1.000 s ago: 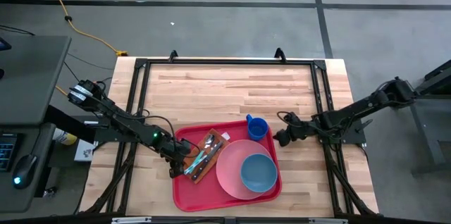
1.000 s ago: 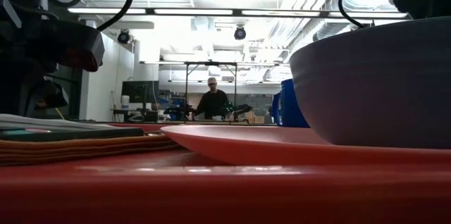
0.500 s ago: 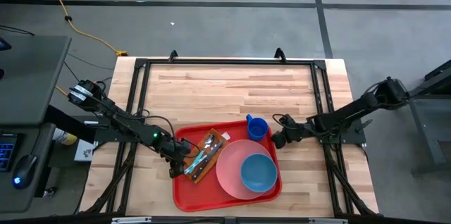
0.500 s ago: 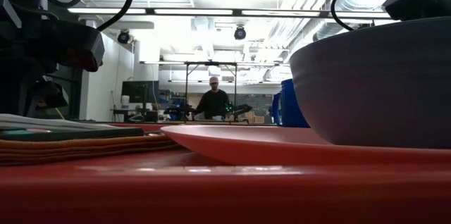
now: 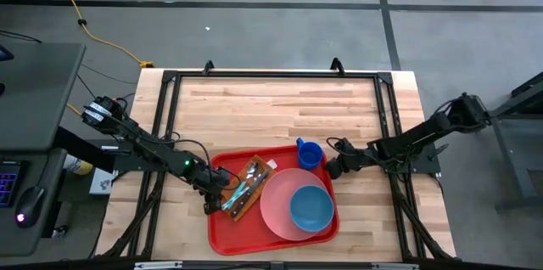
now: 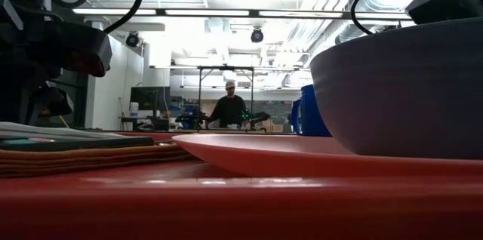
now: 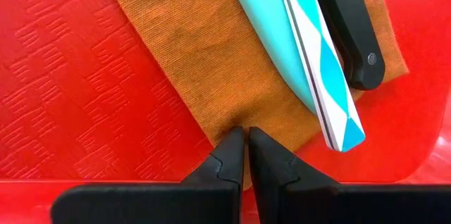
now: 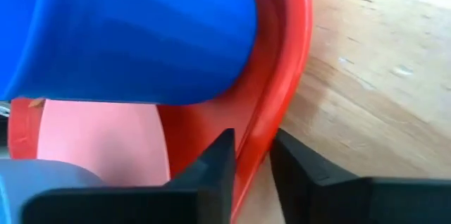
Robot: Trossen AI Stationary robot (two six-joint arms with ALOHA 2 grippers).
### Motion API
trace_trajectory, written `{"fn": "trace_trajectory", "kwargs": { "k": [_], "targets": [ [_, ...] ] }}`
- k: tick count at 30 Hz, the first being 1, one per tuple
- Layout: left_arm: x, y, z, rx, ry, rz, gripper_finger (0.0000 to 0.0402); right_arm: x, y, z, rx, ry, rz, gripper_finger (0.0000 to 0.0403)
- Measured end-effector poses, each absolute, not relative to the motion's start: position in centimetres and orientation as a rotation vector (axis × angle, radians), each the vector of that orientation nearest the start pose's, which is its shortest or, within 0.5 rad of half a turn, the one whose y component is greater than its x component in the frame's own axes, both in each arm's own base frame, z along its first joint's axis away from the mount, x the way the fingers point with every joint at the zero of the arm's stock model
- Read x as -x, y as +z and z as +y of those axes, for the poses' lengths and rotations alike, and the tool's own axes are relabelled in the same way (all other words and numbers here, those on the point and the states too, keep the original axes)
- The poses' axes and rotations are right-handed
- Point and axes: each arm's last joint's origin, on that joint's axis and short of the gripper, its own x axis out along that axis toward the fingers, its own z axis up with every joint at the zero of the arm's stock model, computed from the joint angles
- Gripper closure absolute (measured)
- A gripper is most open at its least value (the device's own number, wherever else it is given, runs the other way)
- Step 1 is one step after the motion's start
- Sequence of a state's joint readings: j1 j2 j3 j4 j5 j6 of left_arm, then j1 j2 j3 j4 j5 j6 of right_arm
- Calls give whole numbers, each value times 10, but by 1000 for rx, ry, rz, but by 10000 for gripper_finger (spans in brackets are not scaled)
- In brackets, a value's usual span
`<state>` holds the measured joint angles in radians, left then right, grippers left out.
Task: Set up tray
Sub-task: Adjust the orange napkin on the red serving tray
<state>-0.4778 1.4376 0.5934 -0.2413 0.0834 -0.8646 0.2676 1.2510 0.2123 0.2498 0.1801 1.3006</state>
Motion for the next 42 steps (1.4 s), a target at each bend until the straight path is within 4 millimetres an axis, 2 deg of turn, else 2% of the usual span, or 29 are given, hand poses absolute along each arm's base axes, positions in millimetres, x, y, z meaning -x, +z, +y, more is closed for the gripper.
{"fn": "trace_trajectory", "kwargs": {
  "k": [5,25,31,36,42],
  "targets": [
    [-210,136,-112,546,-10,1207,346,-176,105,43,-1078,-434,691,387],
    [-210,136,-112,559,-3,1211,346,-175,104,42,-1072,-456,685,390],
    [-208,136,-111,585,5,1241,388,-175,104,42,-1067,-464,675,390],
    [-207,136,-112,600,-21,1273,381,-175,104,41,-1063,-465,673,390],
    [-211,138,-110,590,18,1225,388,-175,104,41,-1058,-468,671,390]
  ]
}}
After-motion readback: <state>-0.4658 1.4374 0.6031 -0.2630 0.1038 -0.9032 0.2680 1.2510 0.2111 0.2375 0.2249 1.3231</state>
